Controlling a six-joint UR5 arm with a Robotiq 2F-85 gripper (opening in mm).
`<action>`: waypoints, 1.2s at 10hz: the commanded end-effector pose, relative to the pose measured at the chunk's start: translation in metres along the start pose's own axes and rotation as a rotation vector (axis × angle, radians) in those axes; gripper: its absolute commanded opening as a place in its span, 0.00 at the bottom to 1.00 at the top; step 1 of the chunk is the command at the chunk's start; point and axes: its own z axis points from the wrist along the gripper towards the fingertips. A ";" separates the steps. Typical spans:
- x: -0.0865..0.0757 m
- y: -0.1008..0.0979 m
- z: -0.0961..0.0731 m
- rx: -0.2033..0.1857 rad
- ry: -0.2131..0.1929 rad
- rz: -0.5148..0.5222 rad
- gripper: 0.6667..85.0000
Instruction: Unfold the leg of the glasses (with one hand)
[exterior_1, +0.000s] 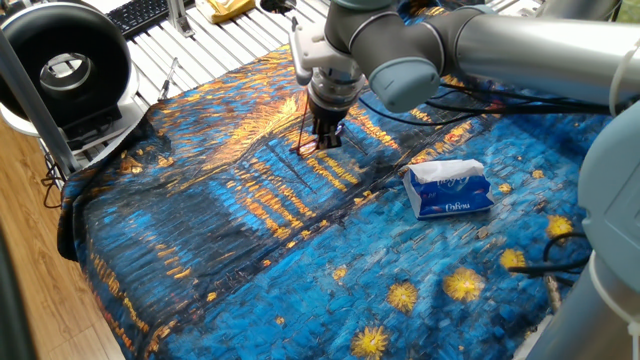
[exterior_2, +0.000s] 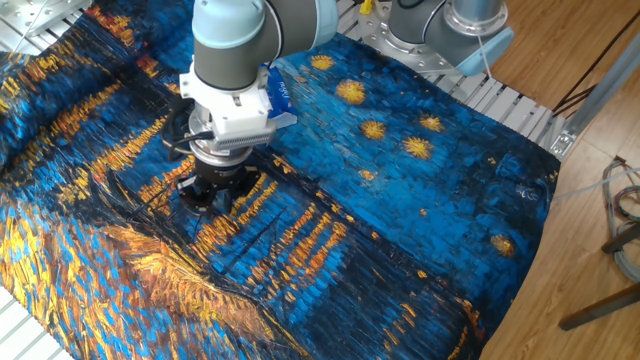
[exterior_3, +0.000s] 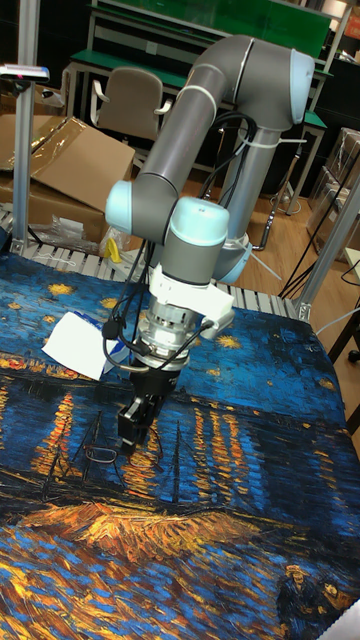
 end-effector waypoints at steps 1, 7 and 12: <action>-0.002 -0.002 0.002 0.002 -0.012 0.009 0.42; -0.005 0.003 0.003 -0.008 -0.026 0.053 0.38; -0.004 0.005 0.001 -0.016 -0.030 0.088 0.30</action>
